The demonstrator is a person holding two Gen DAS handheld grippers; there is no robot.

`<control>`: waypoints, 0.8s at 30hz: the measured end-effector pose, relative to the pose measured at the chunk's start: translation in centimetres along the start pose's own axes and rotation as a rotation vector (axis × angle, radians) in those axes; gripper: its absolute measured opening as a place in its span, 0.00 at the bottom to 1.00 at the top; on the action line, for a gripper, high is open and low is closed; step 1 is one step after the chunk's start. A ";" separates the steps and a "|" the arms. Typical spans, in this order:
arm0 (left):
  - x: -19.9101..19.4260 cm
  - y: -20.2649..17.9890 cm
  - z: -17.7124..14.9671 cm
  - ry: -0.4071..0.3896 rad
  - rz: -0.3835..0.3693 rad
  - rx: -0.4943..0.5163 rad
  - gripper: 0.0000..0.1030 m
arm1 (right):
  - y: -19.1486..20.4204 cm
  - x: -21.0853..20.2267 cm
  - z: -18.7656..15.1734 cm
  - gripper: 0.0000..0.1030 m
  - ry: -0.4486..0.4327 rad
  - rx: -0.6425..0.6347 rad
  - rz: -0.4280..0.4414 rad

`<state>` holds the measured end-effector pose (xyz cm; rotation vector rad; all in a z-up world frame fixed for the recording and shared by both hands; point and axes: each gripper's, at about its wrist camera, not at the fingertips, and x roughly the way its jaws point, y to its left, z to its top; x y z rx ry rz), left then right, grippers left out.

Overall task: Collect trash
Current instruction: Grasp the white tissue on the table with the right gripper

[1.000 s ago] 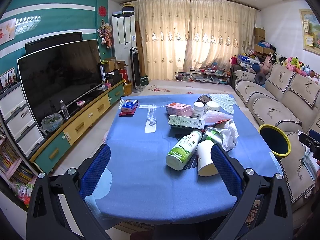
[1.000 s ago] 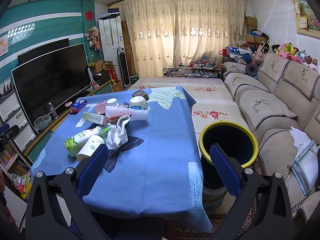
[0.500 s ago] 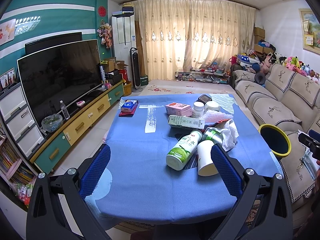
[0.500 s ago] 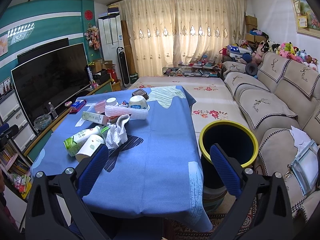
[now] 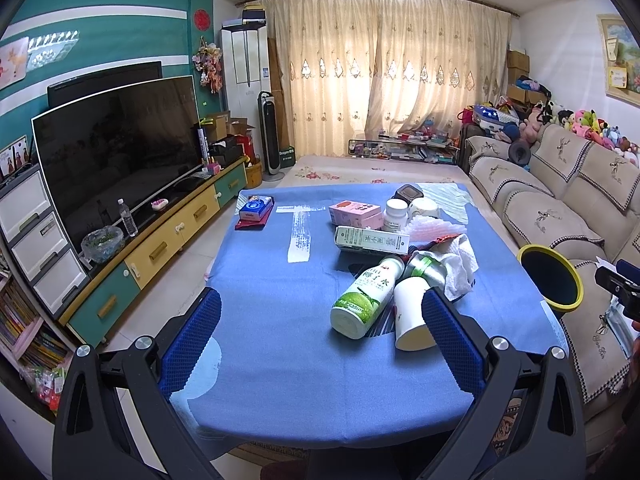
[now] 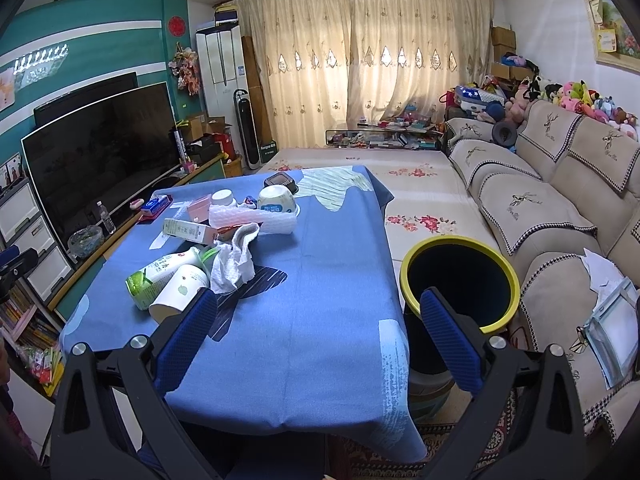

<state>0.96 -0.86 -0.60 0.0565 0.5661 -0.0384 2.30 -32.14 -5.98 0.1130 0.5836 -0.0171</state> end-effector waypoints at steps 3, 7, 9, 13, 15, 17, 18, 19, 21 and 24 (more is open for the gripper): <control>0.4 0.0 0.0 0.006 -0.001 -0.001 0.96 | 0.0 0.4 0.0 0.94 0.012 0.003 0.001; 1.2 -0.1 -0.1 0.015 -0.002 -0.004 0.96 | 0.1 1.3 -0.2 0.94 0.034 -0.002 0.007; 1.7 0.0 -0.2 0.021 -0.002 -0.009 0.96 | 0.2 2.0 -0.3 0.94 0.045 -0.002 0.013; 2.9 0.0 -0.4 0.024 0.013 -0.004 0.96 | 0.7 4.0 -0.6 0.94 0.075 -0.012 0.033; 3.4 0.0 -0.4 0.019 0.018 -0.001 0.96 | 1.0 5.6 -0.6 0.94 0.101 -0.010 0.055; 4.0 0.1 -0.4 0.018 0.011 -0.006 0.96 | 1.5 7.5 -0.4 0.94 0.127 -0.006 0.074; 4.3 0.1 -0.4 0.016 0.010 -0.007 0.96 | 1.8 8.2 -0.3 0.94 0.131 -0.007 0.080; 4.7 0.2 -0.5 0.014 0.011 -0.008 0.96 | 2.2 9.0 -0.2 0.94 0.137 -0.010 0.086; 5.3 0.2 -0.5 0.011 0.017 -0.005 0.96 | 2.8 10.1 0.1 0.93 0.143 -0.016 0.099; 6.4 0.4 -0.5 0.011 0.024 0.003 0.96 | 3.9 11.9 0.9 0.80 0.152 -0.026 0.122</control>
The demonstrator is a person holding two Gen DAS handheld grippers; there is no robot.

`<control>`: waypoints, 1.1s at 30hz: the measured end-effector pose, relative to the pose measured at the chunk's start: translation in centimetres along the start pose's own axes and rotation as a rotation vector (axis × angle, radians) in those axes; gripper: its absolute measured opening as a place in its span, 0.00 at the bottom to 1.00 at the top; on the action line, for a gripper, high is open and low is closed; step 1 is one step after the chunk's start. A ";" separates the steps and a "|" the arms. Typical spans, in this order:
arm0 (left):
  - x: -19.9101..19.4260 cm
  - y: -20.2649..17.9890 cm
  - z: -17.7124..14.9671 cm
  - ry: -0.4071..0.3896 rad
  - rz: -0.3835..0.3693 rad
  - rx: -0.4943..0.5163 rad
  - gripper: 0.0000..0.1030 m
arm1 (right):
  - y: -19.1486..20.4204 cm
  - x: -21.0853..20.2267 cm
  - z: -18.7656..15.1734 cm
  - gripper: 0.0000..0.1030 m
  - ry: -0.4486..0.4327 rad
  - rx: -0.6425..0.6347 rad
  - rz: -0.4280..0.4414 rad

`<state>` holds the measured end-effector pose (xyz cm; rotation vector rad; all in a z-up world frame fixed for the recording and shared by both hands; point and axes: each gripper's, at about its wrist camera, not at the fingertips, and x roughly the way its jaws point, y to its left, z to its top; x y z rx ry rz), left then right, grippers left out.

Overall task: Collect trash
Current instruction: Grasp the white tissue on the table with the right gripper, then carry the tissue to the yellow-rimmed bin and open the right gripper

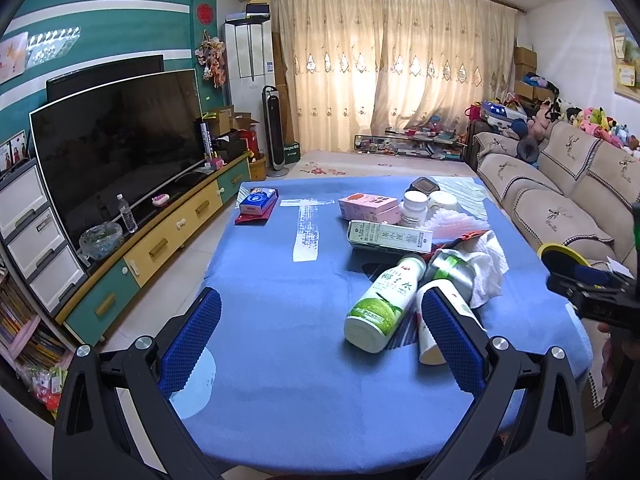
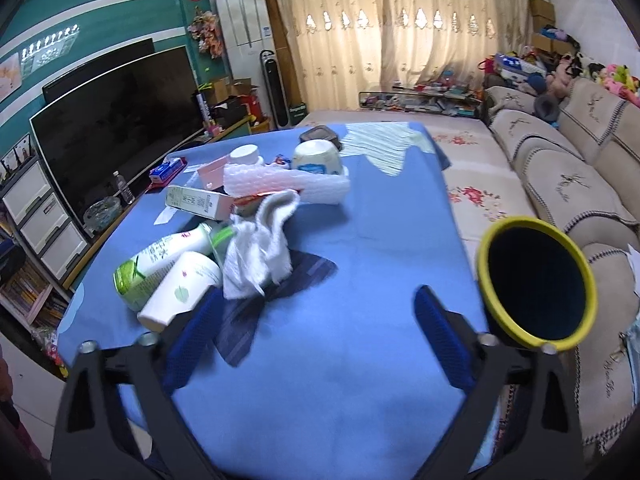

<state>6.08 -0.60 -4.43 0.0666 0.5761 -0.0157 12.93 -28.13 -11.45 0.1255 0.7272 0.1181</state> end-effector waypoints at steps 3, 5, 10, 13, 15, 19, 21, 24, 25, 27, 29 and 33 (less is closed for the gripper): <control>0.9 0.3 0.0 0.005 0.001 0.002 0.96 | 1.0 1.9 1.1 0.66 0.017 -0.011 0.039; 1.5 0.4 0.0 0.009 0.000 0.001 0.96 | 1.6 2.9 1.6 0.61 0.027 -0.019 0.066; 3.0 0.8 0.3 0.022 -0.001 -0.008 0.96 | 2.4 5.7 2.8 0.55 0.065 -0.017 0.119; 4.0 0.9 0.4 0.029 -0.001 -0.009 0.96 | 2.8 7.2 3.4 0.55 0.088 0.000 0.145; 4.4 1.1 0.4 0.033 -0.004 -0.010 0.96 | 2.9 7.9 3.6 0.55 0.104 0.005 0.151; 5.6 1.2 0.4 0.046 -0.008 -0.012 0.96 | 3.1 9.0 3.9 0.54 0.126 0.006 0.141; 6.1 1.3 0.5 0.051 -0.011 -0.014 0.96 | 3.1 9.3 3.9 0.39 0.126 0.000 0.136; 6.8 1.2 0.6 0.057 -0.016 -0.019 0.96 | 3.2 9.1 3.9 0.14 0.116 -0.007 0.136; 6.9 1.2 0.6 0.059 -0.017 -0.021 0.96 | 3.2 9.0 4.0 0.09 0.110 -0.009 0.136; 7.2 1.2 0.5 0.063 -0.022 -0.024 0.96 | 3.3 8.6 4.1 0.07 0.097 -0.015 0.136; 7.4 1.1 0.4 0.067 -0.024 -0.025 0.96 | 3.4 8.0 4.5 0.06 0.081 -0.025 0.138; 7.4 1.0 0.3 0.065 -0.026 -0.022 0.96 | 3.9 6.2 5.3 0.05 0.040 -0.050 0.138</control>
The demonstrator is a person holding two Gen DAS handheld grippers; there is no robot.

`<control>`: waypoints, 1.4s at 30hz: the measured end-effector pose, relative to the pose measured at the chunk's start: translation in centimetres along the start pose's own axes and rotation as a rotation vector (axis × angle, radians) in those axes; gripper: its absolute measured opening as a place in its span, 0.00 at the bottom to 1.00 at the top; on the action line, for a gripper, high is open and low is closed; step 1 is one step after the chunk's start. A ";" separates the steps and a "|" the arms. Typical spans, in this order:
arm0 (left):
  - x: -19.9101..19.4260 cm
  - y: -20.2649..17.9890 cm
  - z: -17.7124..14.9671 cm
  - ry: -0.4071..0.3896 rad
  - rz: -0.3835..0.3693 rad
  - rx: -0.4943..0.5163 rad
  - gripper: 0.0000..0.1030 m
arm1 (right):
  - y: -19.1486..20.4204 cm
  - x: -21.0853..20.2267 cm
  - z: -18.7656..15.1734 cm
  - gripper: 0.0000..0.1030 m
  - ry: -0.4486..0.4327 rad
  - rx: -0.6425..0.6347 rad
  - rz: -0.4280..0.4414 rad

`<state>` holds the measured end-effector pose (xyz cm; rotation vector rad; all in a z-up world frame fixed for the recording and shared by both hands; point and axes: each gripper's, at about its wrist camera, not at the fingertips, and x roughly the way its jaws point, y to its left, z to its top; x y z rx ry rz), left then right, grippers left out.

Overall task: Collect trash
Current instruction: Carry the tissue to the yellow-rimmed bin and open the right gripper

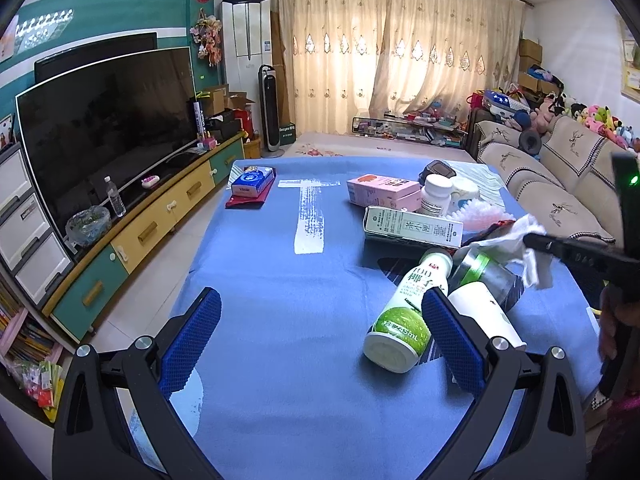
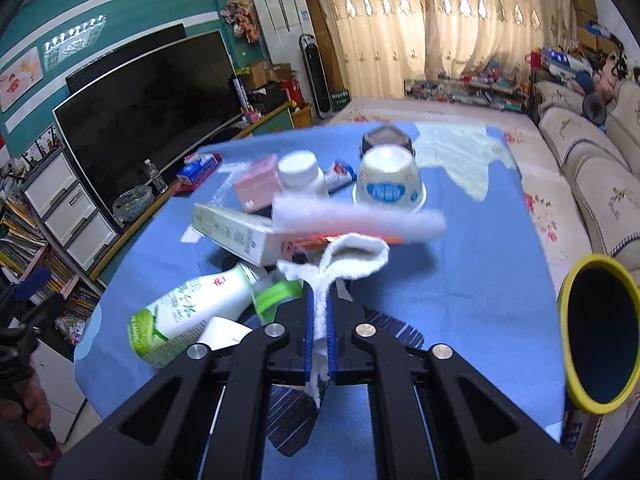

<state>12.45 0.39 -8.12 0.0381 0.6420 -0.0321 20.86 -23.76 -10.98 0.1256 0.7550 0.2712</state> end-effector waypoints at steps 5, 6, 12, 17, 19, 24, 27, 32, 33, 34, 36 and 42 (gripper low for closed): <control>-0.5 0.0 -0.1 -0.015 -0.002 -0.002 0.96 | 0.6 -2.9 1.6 0.05 -0.061 -0.023 0.014; -0.8 0.1 -0.2 -0.017 -0.002 -0.002 0.96 | 0.7 -3.4 1.9 0.05 -0.072 -0.028 0.016; -1.9 -0.2 -0.5 -0.030 -0.007 0.010 0.96 | 1.6 -6.9 3.5 0.05 -0.144 -0.052 0.037; -2.4 -0.6 -0.6 -0.033 -0.018 0.023 0.96 | 2.0 -10.1 4.5 0.05 -0.212 -0.064 0.051; -2.6 -0.7 -0.6 -0.031 -0.025 0.029 0.96 | 1.7 -11.4 4.7 0.05 -0.239 -0.066 0.040; -2.7 -1.8 -0.6 -0.027 -0.045 0.049 0.96 | -0.9 -13.7 4.2 0.05 -0.275 -0.033 -0.037; -2.9 -2.6 -0.5 -0.027 -0.063 0.060 0.96 | -3.9 -14.5 3.4 0.05 -0.273 0.020 -0.106; -2.6 -4.7 -0.5 -0.010 -0.093 0.093 0.96 | -11.1 -14.4 1.4 0.06 -0.238 0.149 -0.251; -2.4 -5.5 -0.5 -0.003 -0.103 0.103 0.96 | -12.6 -14.2 0.9 0.06 -0.225 0.175 -0.275; -2.3 -5.9 -0.5 0.000 -0.108 0.109 0.96 | -14.4 -14.0 0.4 0.06 -0.208 0.207 -0.309; -1.9 -7.0 -0.5 0.010 -0.119 0.122 0.96 | -16.9 -13.2 -0.4 0.06 -0.182 0.245 -0.368; -0.6 -9.6 -0.4 0.055 -0.163 0.124 0.96 | -24.5 -9.2 -3.4 0.06 -0.065 0.349 -0.466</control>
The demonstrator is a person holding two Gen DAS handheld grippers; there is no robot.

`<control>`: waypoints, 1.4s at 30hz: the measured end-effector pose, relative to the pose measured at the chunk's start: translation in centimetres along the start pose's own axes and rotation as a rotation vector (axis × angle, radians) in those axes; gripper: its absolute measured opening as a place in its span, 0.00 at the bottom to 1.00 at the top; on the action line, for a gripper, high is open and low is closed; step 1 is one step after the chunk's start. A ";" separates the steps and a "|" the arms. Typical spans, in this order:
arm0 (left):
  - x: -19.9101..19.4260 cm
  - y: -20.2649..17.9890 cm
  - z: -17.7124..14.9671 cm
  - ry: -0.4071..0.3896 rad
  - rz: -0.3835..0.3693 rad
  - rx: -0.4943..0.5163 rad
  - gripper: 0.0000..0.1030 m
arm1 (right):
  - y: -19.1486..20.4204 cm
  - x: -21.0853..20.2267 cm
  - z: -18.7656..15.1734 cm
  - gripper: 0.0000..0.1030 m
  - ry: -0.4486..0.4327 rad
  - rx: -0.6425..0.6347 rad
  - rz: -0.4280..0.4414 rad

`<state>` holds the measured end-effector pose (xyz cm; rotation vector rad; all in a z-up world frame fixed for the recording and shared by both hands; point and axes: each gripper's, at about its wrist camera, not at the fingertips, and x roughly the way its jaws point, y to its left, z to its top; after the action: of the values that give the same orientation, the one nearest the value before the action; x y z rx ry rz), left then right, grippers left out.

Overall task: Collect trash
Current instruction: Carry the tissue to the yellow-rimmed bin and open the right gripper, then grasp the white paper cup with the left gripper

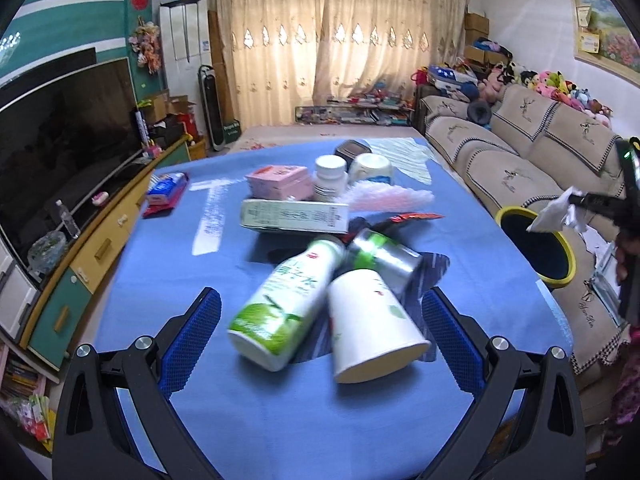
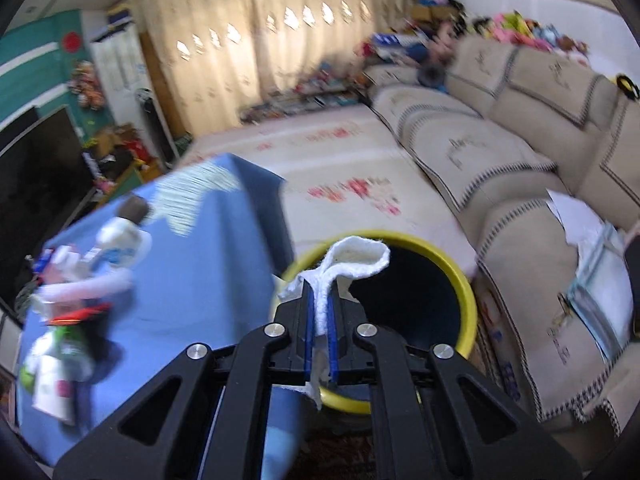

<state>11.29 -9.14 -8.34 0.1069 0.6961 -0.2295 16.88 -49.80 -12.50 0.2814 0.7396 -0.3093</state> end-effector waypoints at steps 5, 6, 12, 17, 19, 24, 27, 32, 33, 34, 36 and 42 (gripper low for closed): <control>1.4 -1.2 0.2 0.031 -0.002 0.011 0.96 | -2.7 5.1 -1.1 0.10 0.085 0.033 -0.063; 1.6 -1.4 0.3 0.036 -0.001 0.012 0.96 | -3.0 5.9 -1.3 0.18 0.096 0.041 -0.072; 2.2 -2.0 0.5 0.050 -0.003 0.015 0.96 | -4.1 7.0 -1.6 0.40 0.096 0.094 -0.088; 2.8 -2.6 -0.1 0.082 -0.013 0.021 0.96 | -3.5 4.7 -1.9 0.49 0.054 0.086 -0.073; 3.1 -2.8 -0.4 0.097 -0.016 0.019 0.96 | -3.3 4.1 -2.0 0.50 0.043 0.082 -0.064; 4.6 -3.1 -0.9 0.140 -0.030 -0.013 0.96 | -2.5 2.7 -2.2 0.51 0.027 0.074 -0.025; 5.3 -3.4 -1.3 0.165 -0.034 -0.015 0.96 | -2.2 2.3 -2.3 0.52 0.021 0.075 -0.006; 6.4 -4.2 -2.0 0.202 -0.024 -0.003 0.96 | -2.2 2.4 -2.4 0.52 0.028 0.080 0.010; 6.8 -4.2 -2.2 0.214 -0.022 -0.007 0.96 | -2.2 2.5 -2.5 0.52 0.032 0.081 0.014; 7.2 -4.3 -2.3 0.222 -0.021 -0.010 0.96 | -2.3 2.6 -2.5 0.52 0.035 0.083 0.018; 7.8 -4.4 -2.6 0.234 -0.018 -0.008 0.96 | -2.3 2.8 -2.7 0.52 0.040 0.084 0.024; 9.7 -4.7 -3.3 0.271 0.000 -0.005 0.96 | -2.5 3.2 -3.0 0.52 0.049 0.090 0.032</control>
<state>15.26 -14.80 -17.20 0.1345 0.9665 -0.2148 16.32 -51.55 -17.17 0.3871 0.7693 -0.3065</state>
